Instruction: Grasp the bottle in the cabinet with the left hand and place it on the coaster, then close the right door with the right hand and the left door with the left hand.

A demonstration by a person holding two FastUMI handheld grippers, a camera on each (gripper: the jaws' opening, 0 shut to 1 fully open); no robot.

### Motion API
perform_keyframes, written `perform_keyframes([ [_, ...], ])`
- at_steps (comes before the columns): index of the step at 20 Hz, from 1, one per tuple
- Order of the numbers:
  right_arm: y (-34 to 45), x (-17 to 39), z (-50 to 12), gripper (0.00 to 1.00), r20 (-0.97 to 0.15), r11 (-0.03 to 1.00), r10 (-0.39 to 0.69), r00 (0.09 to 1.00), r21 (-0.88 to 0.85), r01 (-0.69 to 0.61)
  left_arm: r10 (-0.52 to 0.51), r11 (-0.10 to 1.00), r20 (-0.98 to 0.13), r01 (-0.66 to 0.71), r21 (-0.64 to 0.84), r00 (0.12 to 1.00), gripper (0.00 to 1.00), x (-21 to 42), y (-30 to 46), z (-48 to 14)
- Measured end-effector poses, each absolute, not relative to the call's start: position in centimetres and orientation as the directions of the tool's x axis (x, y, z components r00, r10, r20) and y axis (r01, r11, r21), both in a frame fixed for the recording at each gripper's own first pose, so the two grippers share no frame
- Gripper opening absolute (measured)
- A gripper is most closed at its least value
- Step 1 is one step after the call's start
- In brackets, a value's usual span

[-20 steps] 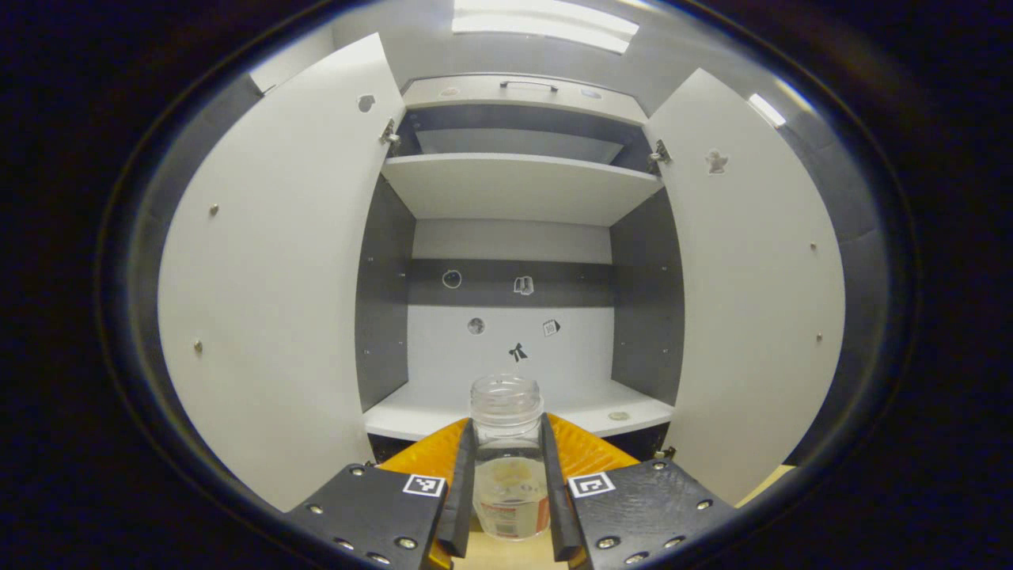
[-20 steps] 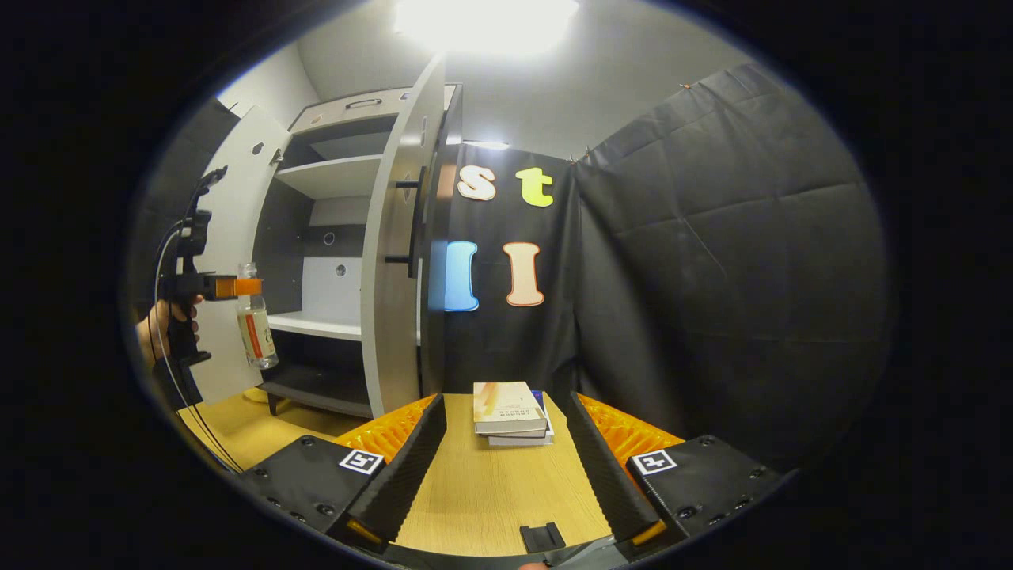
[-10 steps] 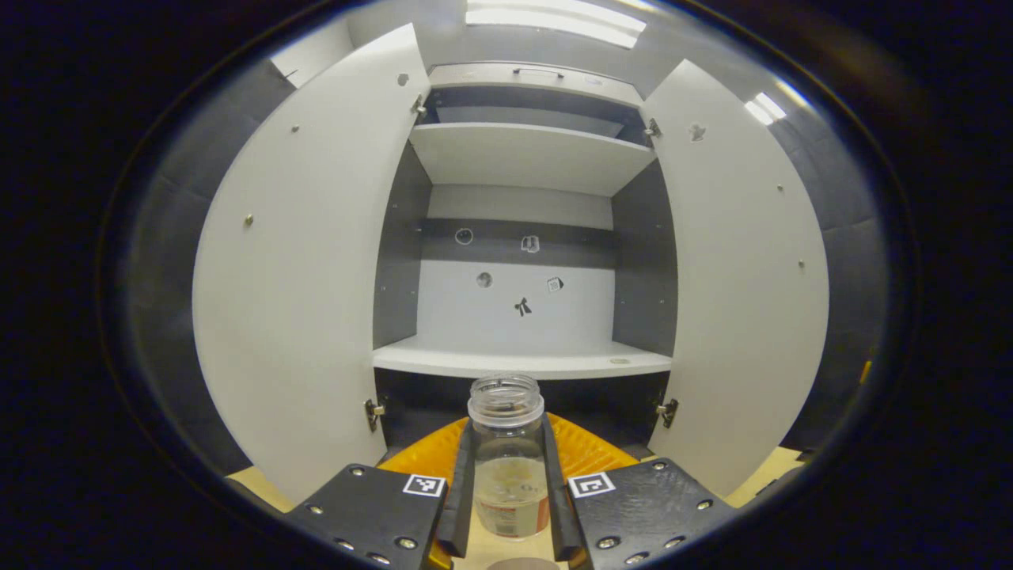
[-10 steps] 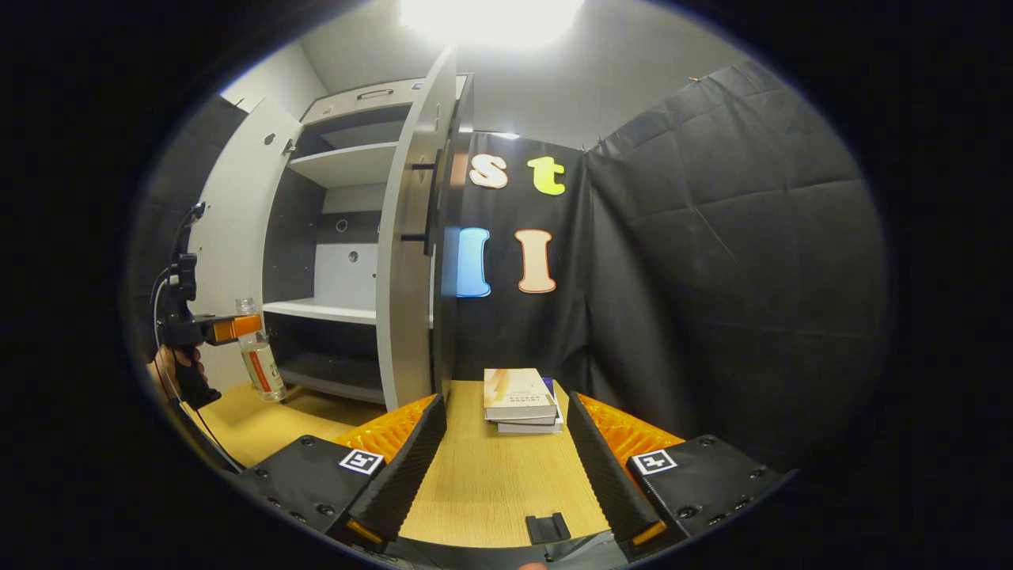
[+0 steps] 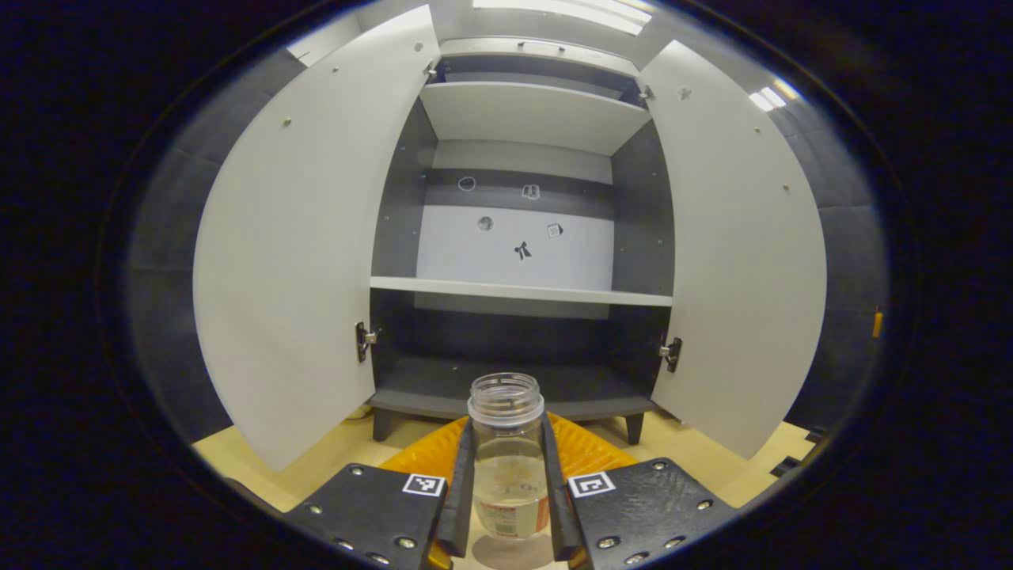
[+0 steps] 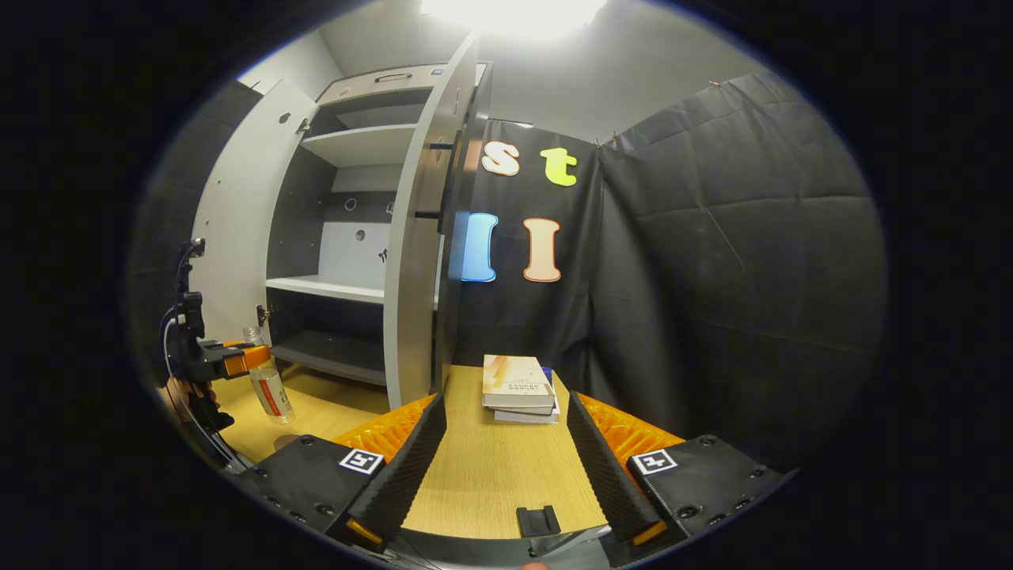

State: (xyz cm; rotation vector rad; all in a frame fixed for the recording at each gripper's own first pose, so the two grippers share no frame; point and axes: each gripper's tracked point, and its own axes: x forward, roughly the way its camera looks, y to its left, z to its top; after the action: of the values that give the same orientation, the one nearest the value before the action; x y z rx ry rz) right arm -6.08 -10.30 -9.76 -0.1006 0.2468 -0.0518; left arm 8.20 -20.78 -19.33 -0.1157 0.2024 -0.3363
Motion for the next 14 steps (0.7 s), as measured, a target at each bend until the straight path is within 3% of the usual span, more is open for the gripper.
perform_keyframes([
  [6, -10.1, -5.7, -10.3, 0.98, -0.258, 0.995, -0.069, 0.964, -0.091, 0.047, -0.342, 0.938, -0.244, 0.315, -0.144, 0.907, 0.41, 6.9, -21.4, -24.7],
  [10, -10.0, -5.3, -10.7, 0.98, -0.27, 0.995, -0.072, 0.96, -0.083, 0.052, -0.346, 0.937, -0.211, 0.324, -0.132, 0.914, 0.41, 6.4, -21.9, -24.9],
  [14, -10.2, -5.0, -10.3, 0.97, -0.266, 0.997, -0.077, 0.961, -0.052, 0.065, -0.369, 0.928, -0.224, 0.346, -0.136, 0.902, 0.5, 5.6, -22.7, -25.0],
])
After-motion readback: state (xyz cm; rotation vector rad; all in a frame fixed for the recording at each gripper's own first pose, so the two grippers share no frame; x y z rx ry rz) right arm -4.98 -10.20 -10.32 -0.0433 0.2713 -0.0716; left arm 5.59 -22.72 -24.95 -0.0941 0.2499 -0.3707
